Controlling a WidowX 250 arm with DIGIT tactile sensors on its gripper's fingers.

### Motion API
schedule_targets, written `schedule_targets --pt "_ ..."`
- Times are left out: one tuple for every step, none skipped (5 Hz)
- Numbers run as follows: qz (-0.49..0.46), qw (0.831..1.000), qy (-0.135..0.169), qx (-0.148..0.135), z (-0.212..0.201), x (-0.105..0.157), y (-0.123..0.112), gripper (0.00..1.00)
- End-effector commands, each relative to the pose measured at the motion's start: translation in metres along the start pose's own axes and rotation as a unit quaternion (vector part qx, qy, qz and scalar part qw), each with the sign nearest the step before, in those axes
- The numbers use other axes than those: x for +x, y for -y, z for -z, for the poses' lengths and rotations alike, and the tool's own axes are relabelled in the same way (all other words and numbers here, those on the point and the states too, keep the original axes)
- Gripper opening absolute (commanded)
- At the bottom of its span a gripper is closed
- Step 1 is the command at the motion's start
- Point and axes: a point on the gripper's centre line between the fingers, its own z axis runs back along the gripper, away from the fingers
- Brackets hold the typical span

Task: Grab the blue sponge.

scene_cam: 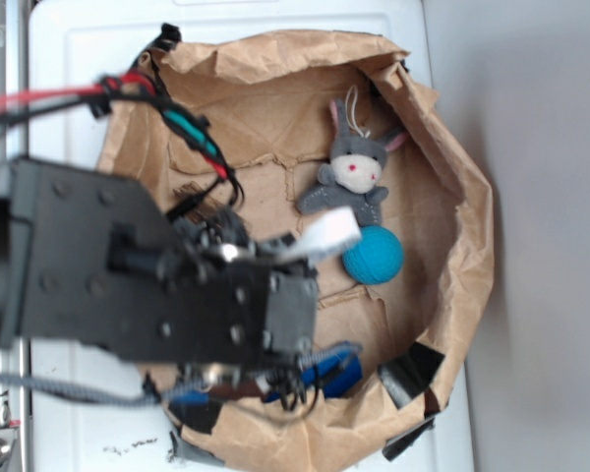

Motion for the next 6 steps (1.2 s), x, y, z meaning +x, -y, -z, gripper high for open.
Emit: schedule_targets --pt "0.016 0.999 0.005 -0.045 -0.004 -0.004 0.052 1.0" --pt "0.012 0.999 0.006 -0.05 0.012 0.011 0.066 1.0" --pt "0.002 0.999 0.001 -0.037 0.024 0.026 0.074 1.0" --pt "-0.007 1.0 -0.023 -0.003 0.045 0.033 0.076 1.0" --pt "-0.017 1.0 -0.026 0.008 0.049 0.038 0.07 0.0" --pt "-0.013 1.0 -0.012 -0.009 0.029 0.037 0.054 0.0"
